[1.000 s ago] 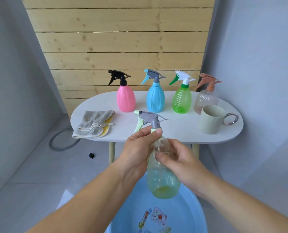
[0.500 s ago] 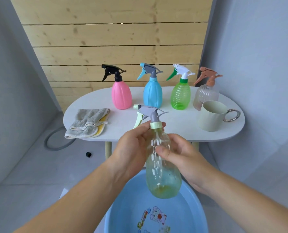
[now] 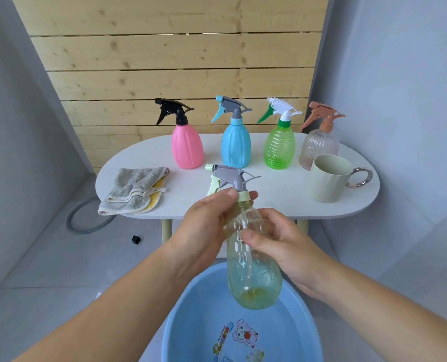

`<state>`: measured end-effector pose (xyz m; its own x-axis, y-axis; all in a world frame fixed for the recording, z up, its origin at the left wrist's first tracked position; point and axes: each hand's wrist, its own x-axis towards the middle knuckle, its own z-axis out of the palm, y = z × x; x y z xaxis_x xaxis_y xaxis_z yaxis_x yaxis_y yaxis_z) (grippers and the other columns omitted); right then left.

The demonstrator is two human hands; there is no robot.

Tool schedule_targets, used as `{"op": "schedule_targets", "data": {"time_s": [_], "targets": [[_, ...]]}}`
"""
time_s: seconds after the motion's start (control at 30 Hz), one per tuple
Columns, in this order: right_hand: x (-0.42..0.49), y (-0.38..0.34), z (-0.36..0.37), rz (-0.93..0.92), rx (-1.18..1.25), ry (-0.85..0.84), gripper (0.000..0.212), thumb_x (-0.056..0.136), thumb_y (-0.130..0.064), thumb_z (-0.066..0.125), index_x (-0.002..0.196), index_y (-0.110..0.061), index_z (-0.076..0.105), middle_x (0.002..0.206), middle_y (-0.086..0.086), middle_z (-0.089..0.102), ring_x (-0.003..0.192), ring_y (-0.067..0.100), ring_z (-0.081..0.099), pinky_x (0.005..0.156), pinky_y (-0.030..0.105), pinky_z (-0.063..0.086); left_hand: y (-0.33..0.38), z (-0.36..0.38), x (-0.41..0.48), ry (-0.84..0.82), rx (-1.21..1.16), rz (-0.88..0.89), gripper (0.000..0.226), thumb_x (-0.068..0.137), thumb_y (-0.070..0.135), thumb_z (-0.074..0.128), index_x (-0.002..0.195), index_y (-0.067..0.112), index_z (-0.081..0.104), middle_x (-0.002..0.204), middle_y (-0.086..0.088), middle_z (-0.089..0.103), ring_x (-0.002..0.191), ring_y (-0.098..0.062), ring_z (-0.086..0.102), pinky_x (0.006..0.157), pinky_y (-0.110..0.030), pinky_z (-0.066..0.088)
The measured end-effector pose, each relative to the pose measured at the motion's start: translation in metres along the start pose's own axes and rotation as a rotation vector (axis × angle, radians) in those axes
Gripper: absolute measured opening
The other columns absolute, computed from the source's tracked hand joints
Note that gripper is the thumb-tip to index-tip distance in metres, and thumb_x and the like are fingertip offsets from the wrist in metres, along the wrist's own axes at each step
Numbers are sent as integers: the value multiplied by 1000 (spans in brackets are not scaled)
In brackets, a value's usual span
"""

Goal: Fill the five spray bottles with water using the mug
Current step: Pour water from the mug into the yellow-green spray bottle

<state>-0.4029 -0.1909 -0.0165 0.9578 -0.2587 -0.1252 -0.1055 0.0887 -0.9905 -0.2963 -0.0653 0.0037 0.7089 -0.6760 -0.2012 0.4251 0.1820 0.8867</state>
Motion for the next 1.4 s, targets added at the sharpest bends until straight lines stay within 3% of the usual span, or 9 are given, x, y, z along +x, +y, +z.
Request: {"op": "schedule_targets", "data": {"time_s": [0.17,0.3,0.4,0.63,0.8,0.97,1.07,1.2,1.4], "targets": [[0,7,6,4,-53,-5,39,79,-32,77,114,-22,63,110,1,73,104,19,70,97,42,55,-5,8,-4,44,-17,13,40,71,23,79,104,6,65,69,-7,66,63,-26,68,66,-36,61],[0,5,4,10,-31,2,35,84,-26,76,116,-20,62,110,3,73,105,21,70,96,42,55,-1,7,-4,4,38,-12,31,91,34,69,105,7,64,90,-10,72,84,-29,70,84,-43,60],[-1,1,1,9,-23,10,29,88,-21,73,115,-19,62,109,6,73,101,22,70,91,38,56,1,-2,-1,3,43,-12,29,107,18,46,114,1,69,121,-15,76,105,-30,72,100,-48,56],[1,7,4,72,-138,0,34,82,-27,78,113,-25,64,107,-1,73,102,20,70,101,45,52,0,-12,12,124,-32,83,13,102,13,61,107,11,73,105,-4,77,102,-18,77,88,-37,57],[3,12,-5,192,-415,-51,45,75,-34,83,112,-29,59,109,-5,70,103,14,68,100,39,52,9,-19,33,196,-161,83,15,103,13,61,115,8,69,106,-5,76,97,-20,79,93,-45,61],[1,9,-27,267,-759,-169,57,69,-41,85,116,-35,54,112,-14,60,97,7,63,84,23,51,17,-27,59,242,-149,54,9,104,10,60,102,10,69,91,-5,74,69,-12,73,68,-31,64],[2,8,-42,296,-846,-216,64,64,-46,85,118,-38,53,116,-14,59,102,8,62,89,29,54,23,-34,77,285,-135,-1,13,106,10,57,98,12,66,85,-6,68,63,-10,67,56,-23,59],[4,5,-56,278,-963,-208,64,65,-46,83,119,-40,49,120,-16,55,106,6,59,94,35,53,33,-41,102,320,-191,-57,15,105,7,59,113,14,68,83,-6,64,63,-11,57,54,-22,57],[17,3,-59,124,-786,7,60,70,-39,85,119,-36,51,119,-16,57,111,1,56,99,28,47,21,-37,117,273,783,15,11,95,16,75,104,10,74,88,-7,71,67,-12,65,54,-20,53]]}}
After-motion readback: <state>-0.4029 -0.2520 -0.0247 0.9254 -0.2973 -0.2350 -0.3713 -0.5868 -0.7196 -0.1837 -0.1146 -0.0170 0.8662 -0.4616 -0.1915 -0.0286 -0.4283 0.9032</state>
